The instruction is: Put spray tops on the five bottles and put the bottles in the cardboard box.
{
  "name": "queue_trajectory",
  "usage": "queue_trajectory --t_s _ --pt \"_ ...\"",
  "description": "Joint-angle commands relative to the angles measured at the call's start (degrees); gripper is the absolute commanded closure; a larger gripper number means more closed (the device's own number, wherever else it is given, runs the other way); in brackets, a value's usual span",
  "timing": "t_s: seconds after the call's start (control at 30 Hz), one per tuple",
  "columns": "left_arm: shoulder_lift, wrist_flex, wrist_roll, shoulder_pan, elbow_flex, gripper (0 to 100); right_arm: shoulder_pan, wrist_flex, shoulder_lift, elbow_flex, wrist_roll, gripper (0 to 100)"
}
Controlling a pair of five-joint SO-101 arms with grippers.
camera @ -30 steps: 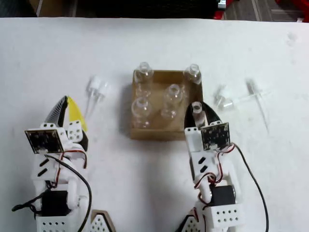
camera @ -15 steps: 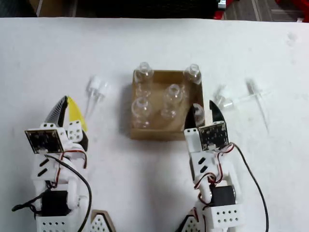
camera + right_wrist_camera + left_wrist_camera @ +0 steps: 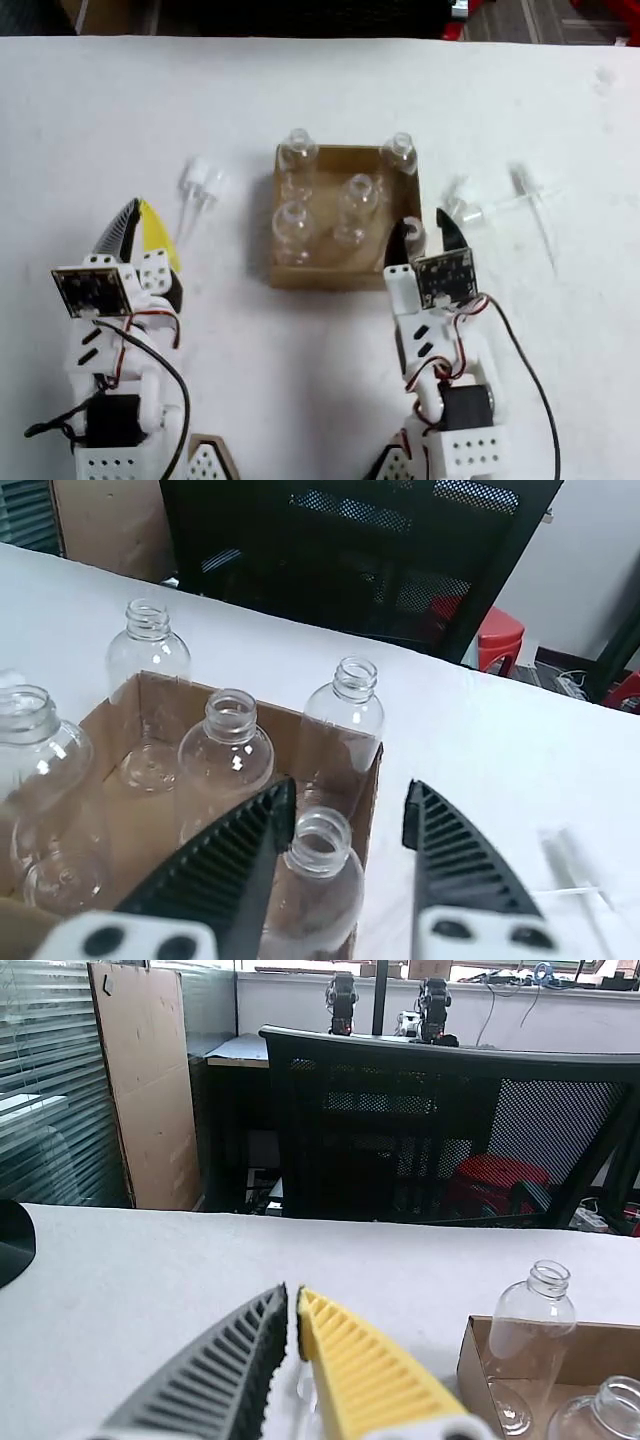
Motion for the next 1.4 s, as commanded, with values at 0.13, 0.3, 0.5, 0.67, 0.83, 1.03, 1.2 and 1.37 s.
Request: queue_trajectory --t_s 0.13,0.3,0.5,0.67,0.83,1.03,1.2,1.37 --pt "-0.4 -1.8 -0.8 -0.3 -0.3 98 7.3 11.3 -0.1 -13.5 -7.9 84.7" --pt "-0.4 -1.8 -0.8 -0.6 -0.2 98 9.4 20.3 -0.2 -20.8 -8.3 84.7" --pt "-0.4 -2.6 -0.8 -0.4 1.1 98 22.5 29.0 -0.2 -24.0 -8.0 84.7" --pt "-0.4 -2.6 -0.4 -0.4 1.2 98 31.6 30.3 -0.7 -17.9 -8.4 84.7" --pt "-0.4 -2.6 -0.4 -0.3 1.6 98 31.8 23.2 -0.7 -5.5 -8.4 84.7" --pt "-0.4 -5.6 -0.8 0.2 3.5 98 31.5 19.2 -0.7 -0.7 -8.4 88.2" --pt "-0.4 -9.1 -4.0 0.0 3.8 98 31.5 18.9 -0.7 -0.6 -8.4 96.4" --pt "-0.4 -8.6 -9.9 0.1 0.8 98 31.5 18.9 -0.7 -0.5 -8.2 98.3"
